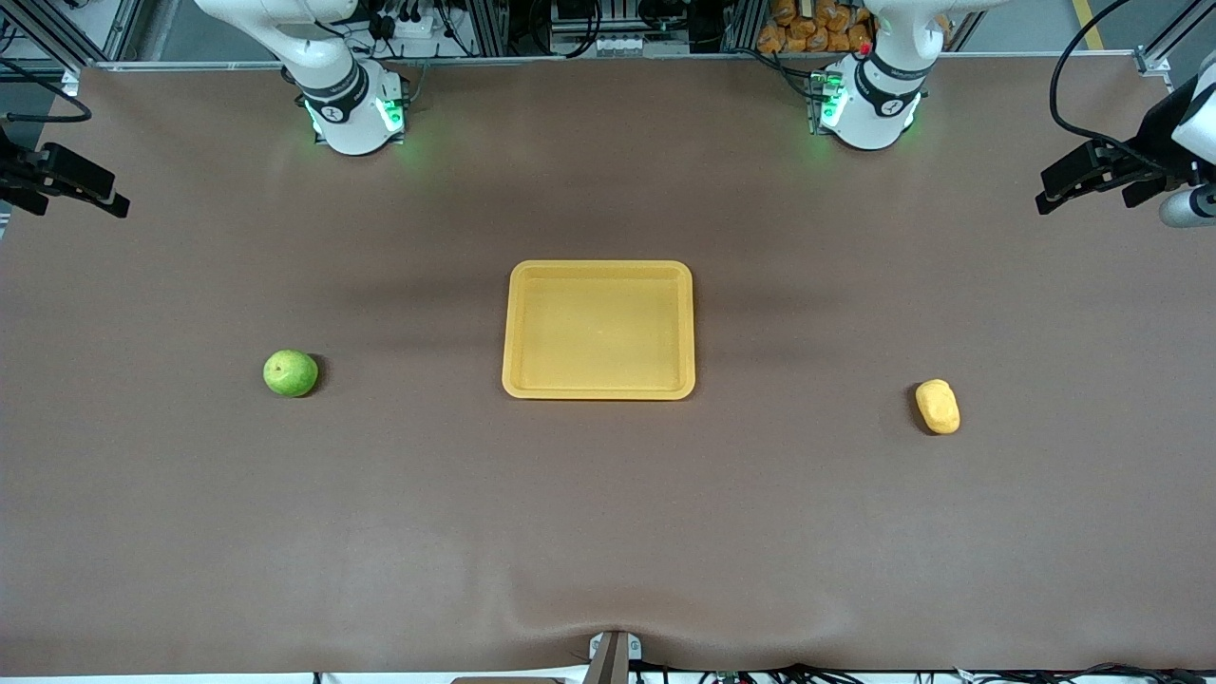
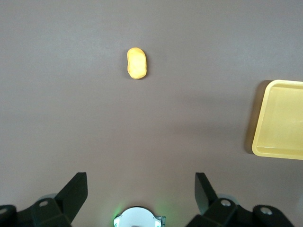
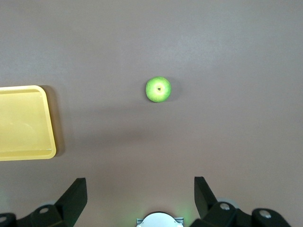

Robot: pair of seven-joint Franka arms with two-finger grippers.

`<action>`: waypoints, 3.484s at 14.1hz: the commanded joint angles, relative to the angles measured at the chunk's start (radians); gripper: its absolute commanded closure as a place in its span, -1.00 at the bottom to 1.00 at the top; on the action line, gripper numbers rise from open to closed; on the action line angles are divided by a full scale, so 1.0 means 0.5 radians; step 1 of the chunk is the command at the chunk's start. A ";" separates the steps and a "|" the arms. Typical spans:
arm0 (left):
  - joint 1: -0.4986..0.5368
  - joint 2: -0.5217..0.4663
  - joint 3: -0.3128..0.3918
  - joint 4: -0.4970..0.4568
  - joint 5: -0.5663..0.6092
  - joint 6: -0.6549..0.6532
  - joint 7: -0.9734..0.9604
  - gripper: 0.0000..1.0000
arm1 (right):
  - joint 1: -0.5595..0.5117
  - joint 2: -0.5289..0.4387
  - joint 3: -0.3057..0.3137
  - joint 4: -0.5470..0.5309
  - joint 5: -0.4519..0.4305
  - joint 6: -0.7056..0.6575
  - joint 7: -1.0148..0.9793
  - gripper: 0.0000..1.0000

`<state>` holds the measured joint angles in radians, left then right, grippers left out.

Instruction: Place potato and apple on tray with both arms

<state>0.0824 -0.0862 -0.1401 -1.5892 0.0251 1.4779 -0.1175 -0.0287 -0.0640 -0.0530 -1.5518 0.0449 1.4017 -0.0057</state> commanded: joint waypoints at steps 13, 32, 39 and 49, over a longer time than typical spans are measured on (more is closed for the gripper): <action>0.004 0.031 -0.020 0.009 -0.035 -0.041 0.042 -1.00 | -0.230 0.143 -0.004 -0.013 -0.032 -0.122 0.067 -1.00; 0.019 0.147 -0.017 -0.003 -0.035 -0.017 0.045 -1.00 | -0.332 0.616 0.002 0.014 -0.022 0.510 0.048 -1.00; 0.013 0.307 -0.014 -0.018 -0.007 0.143 0.045 -1.00 | -0.155 0.750 0.008 0.011 -0.001 0.550 0.048 -1.00; 0.034 0.399 -0.005 -0.270 0.057 0.517 0.045 -1.00 | 0.032 1.189 0.011 -0.090 -0.001 0.820 0.042 -1.00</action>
<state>0.0855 0.1016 -0.1407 -1.7056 0.0371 1.6985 -0.1174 -0.0393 0.5202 -0.0441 -1.5844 0.0387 1.8071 0.0161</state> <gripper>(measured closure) 0.000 0.000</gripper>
